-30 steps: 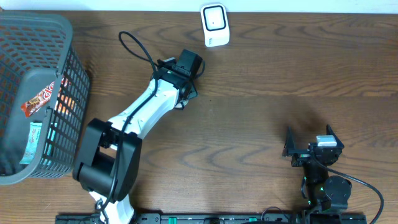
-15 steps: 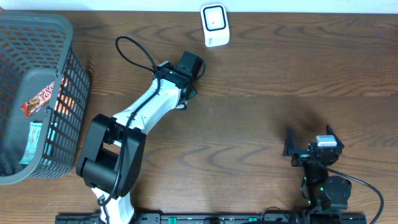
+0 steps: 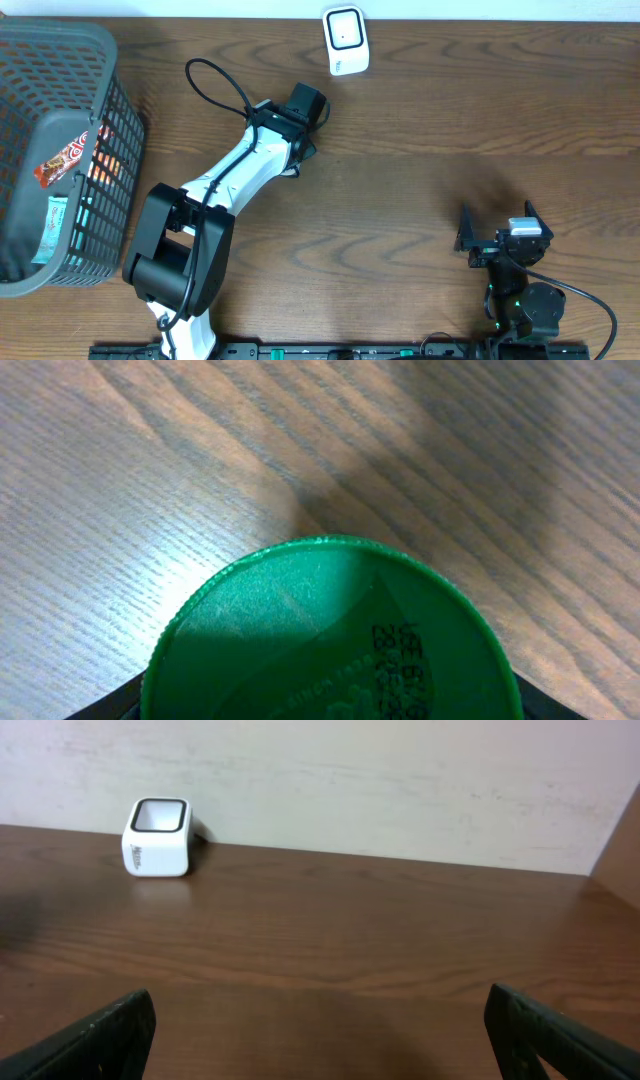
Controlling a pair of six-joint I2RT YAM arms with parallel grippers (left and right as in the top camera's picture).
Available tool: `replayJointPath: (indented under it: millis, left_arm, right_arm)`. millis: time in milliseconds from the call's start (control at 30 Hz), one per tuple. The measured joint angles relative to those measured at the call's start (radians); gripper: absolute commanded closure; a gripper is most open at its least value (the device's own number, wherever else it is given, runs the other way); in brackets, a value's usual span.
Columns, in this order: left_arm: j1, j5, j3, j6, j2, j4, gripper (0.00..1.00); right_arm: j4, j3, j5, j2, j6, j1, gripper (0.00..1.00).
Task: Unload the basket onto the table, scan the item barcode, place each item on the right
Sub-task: 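Hold the bottle with the left gripper in front of the white scanner, then lower the bottle onto the table and open the left gripper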
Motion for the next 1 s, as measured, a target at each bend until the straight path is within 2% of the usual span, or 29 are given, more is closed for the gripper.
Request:
replayJointPath:
  millis: [433, 467, 533, 567, 833, 1000]
  left_arm:
    - [0.0, -0.029, 0.0, -0.017, 0.002, -0.026, 0.32]
    - [0.0, -0.03, 0.0, -0.017, 0.003, -0.026, 0.24]
    - [0.0, -0.031, 0.0, -0.011, 0.003, -0.027, 0.17]
    - [0.0, -0.031, 0.0, -0.008, 0.004, -0.028, 0.01]
    - [0.0, -0.033, 0.0, 0.035, -0.004, -0.062, 0.02]
    - [0.0, -0.033, 0.0, 0.063, -0.108, -0.068, 0.02]
  right_arm:
    - [0.0, 0.0, 0.0, 0.0, 0.0, 0.0, 0.01]
    - [0.0, 0.0, 0.0, 0.0, 0.0, 0.0, 0.01]
    - [0.0, 0.0, 0.0, 0.0, 0.0, 0.0, 0.01]
    - [0.0, 0.0, 0.0, 0.0, 0.0, 0.0, 0.01]
    - [0.0, 0.0, 0.0, 0.0, 0.0, 0.0, 0.01]
    - [0.0, 0.0, 0.0, 0.0, 0.0, 0.0, 0.01]
